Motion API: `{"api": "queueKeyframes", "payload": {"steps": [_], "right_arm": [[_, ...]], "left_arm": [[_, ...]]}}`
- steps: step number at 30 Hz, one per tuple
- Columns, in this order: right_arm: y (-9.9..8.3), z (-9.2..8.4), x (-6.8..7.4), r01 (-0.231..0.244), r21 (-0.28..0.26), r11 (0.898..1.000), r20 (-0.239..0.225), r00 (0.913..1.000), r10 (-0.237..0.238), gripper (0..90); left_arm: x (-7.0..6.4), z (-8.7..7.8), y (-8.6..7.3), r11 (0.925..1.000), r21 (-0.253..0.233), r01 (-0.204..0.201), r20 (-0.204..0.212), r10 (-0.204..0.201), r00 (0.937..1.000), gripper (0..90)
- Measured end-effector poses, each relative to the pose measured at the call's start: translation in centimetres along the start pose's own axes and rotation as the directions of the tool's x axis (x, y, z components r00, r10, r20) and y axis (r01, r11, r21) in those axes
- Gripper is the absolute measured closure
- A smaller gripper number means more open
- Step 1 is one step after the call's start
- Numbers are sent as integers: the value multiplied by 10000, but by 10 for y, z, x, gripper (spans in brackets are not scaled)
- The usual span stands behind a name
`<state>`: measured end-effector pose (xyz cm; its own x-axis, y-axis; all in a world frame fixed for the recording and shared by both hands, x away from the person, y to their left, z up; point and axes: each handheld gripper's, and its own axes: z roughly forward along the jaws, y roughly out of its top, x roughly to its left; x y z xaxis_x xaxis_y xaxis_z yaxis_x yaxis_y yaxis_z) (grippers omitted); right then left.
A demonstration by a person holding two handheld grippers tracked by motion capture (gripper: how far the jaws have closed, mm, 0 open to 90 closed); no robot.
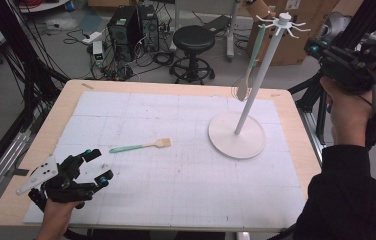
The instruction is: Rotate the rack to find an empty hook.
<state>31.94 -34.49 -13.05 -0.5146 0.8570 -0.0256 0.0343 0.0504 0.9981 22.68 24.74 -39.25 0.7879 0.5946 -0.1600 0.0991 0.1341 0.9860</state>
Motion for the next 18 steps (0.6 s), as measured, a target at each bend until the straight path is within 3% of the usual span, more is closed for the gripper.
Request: {"api": "queueKeyframes", "payload": {"steps": [8, 18], "right_arm": [[-3, 14, -7, -233, 206, 9995, 103, 9997, 231, 892], [0, 28, 7, -71, 197, 9998, -421, 9991, 80, 893]], "left_arm": [[-1, 0, 0, 10000, 52, 25, 42, -25, 10000, 165], [0, -4, 0, 10000, 40, 27, 5, -27, 10000, 165]]}}
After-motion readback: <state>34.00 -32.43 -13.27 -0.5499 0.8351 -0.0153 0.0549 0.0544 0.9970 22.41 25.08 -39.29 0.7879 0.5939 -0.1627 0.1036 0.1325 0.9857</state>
